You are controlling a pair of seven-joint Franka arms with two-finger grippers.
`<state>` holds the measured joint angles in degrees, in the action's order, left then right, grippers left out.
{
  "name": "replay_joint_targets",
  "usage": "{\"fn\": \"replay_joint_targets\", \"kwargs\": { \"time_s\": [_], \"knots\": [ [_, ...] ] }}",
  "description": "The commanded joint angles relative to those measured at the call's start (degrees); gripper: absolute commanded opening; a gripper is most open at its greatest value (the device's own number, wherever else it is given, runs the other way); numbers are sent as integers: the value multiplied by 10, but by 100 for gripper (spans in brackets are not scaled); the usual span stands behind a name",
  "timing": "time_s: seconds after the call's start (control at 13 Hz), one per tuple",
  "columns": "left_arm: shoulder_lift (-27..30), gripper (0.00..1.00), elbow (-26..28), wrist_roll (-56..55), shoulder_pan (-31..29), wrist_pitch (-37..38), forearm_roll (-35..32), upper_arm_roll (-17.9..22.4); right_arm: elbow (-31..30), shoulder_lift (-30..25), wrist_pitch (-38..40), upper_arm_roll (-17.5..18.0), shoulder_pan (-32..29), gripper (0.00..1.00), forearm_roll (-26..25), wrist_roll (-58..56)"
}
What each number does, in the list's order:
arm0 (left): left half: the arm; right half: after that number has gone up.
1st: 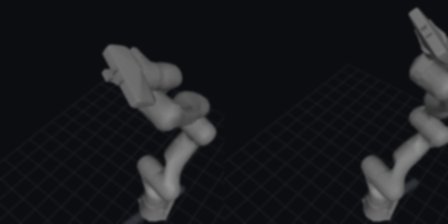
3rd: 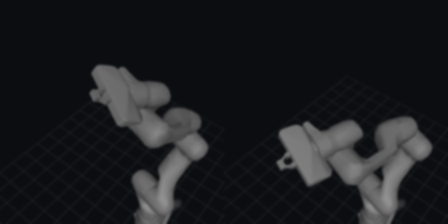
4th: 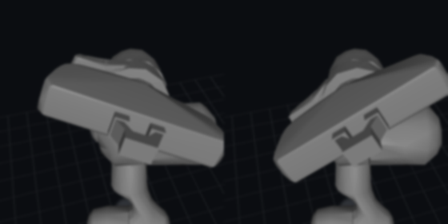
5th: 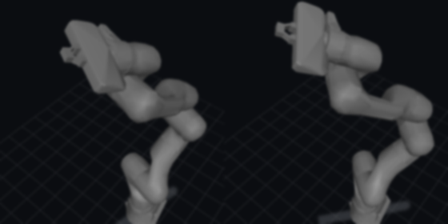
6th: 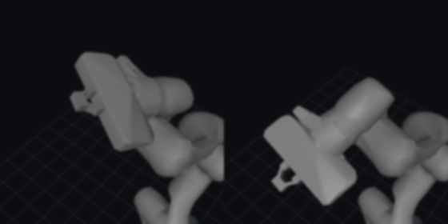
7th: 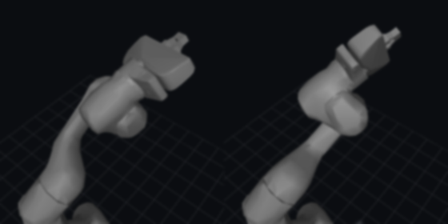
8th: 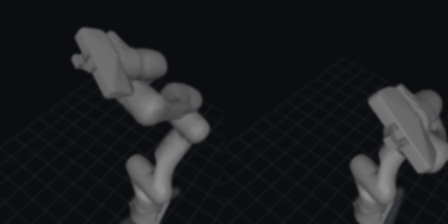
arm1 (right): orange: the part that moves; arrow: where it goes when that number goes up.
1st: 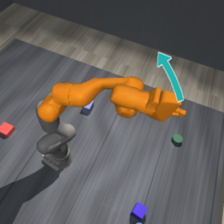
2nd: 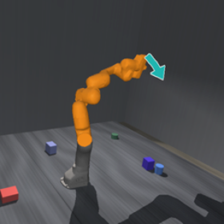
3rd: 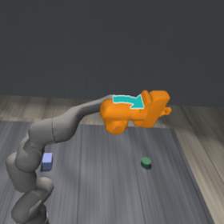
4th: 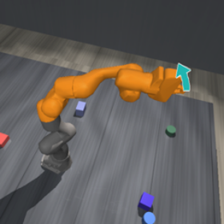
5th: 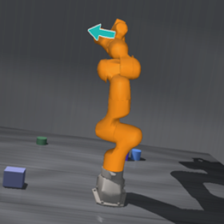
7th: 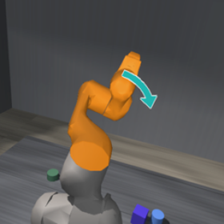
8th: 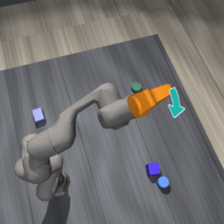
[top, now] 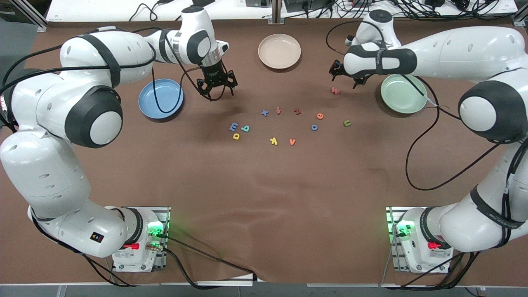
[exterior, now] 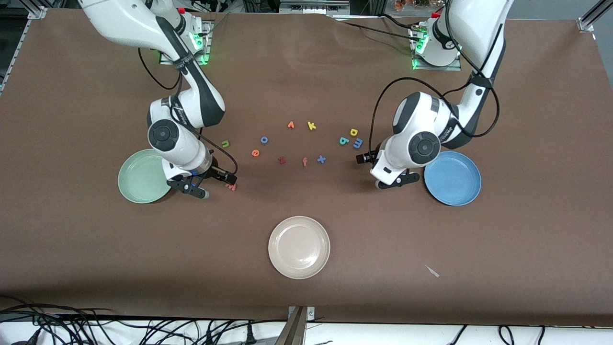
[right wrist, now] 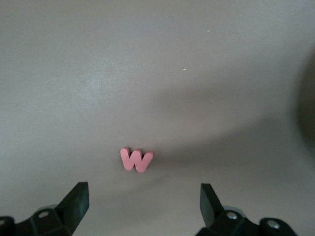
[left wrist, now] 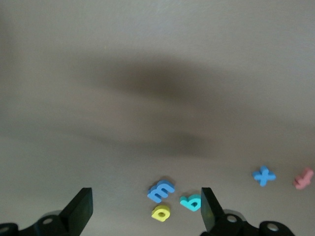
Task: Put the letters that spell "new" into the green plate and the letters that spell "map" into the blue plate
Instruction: 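Reach the left gripper to blue m while the right gripper reaches pink w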
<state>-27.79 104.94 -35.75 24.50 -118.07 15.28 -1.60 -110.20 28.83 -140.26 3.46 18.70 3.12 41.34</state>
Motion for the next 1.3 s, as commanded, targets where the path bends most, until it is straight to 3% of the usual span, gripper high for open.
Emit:
{"fn": "replay_joint_targets", "kwargs": {
  "time_s": [0.0,0.23,0.38,0.69,1.0,1.23],
  "knots": [
    [10,97,20,-115,7,-15,17,5,10,26,-30,-2,10,100,5,18],
    [-3,98,26,-165,28,-22,18,3,17,46,-48,-2,13,100,4,22],
    [0,100,57,-275,43,-110,9,4,34,63,-49,-2,13,99,4,22],
    [3,100,87,-295,56,-132,11,-1,42,78,-50,-2,12,94,5,21],
    [5,100,127,-323,77,-178,12,-2,46,89,-54,-2,12,76,6,23],
    [3,99,137,-329,89,-183,11,-2,46,90,-54,-2,12,49,7,16]
  ]
}}
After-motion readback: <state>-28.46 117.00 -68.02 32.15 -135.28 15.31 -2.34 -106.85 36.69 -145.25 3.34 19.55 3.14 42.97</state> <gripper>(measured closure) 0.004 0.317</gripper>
